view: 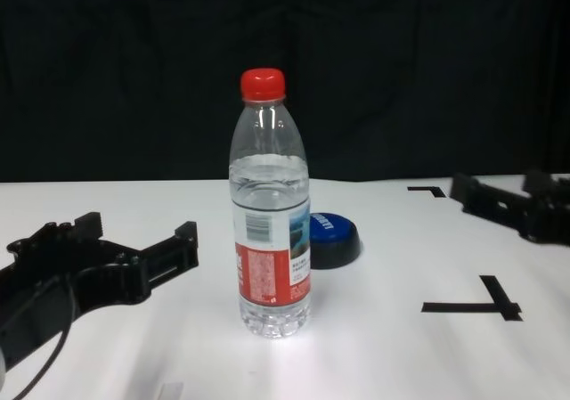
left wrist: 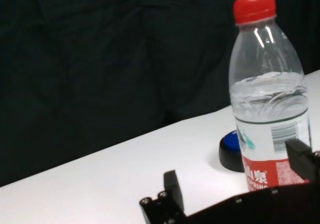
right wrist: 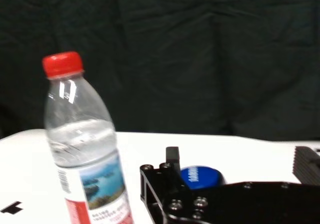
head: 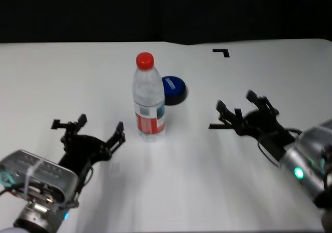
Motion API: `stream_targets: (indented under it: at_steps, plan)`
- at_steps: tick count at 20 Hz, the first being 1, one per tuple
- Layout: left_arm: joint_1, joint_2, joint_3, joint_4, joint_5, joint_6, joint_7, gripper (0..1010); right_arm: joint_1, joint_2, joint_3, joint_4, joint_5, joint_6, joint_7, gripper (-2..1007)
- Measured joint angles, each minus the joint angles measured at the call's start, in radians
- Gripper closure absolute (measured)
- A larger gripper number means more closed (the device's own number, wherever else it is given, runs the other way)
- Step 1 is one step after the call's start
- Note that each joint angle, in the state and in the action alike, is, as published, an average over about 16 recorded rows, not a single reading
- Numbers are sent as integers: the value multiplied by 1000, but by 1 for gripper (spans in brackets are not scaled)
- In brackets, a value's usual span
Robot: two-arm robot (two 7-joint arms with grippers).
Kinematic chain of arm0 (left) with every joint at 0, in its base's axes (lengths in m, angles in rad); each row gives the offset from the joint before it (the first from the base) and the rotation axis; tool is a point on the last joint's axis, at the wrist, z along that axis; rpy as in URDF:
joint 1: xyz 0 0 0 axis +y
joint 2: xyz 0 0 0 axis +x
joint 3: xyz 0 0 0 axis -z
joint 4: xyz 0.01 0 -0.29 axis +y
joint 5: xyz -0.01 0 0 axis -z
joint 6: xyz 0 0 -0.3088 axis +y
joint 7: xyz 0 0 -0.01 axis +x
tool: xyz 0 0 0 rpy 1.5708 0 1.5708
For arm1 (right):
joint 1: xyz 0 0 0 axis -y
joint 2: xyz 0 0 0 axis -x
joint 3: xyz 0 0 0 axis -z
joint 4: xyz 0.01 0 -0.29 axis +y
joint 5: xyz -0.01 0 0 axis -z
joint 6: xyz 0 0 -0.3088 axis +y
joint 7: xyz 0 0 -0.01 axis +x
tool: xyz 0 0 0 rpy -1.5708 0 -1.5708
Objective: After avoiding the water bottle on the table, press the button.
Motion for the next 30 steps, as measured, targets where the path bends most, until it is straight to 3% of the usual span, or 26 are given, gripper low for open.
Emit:
stream_targets:
  at_steps: [6, 13, 21, 30]
  plan:
    - [0, 0, 0, 0, 0, 0, 0, 7, -58, -43, 42, -25, -29, -1, -84, 3]
    - [0, 0, 0, 0, 0, 0, 0, 7, -70, -96, 71, -16, -50, 7, -136, 3]
    - [0, 0, 0, 0, 0, 0, 0, 7, -67, -132, 72, -26, -68, 18, -128, 3]
    - [0, 0, 0, 0, 0, 0, 0, 7, -101, -133, 70, -68, -88, 7, -79, 3]
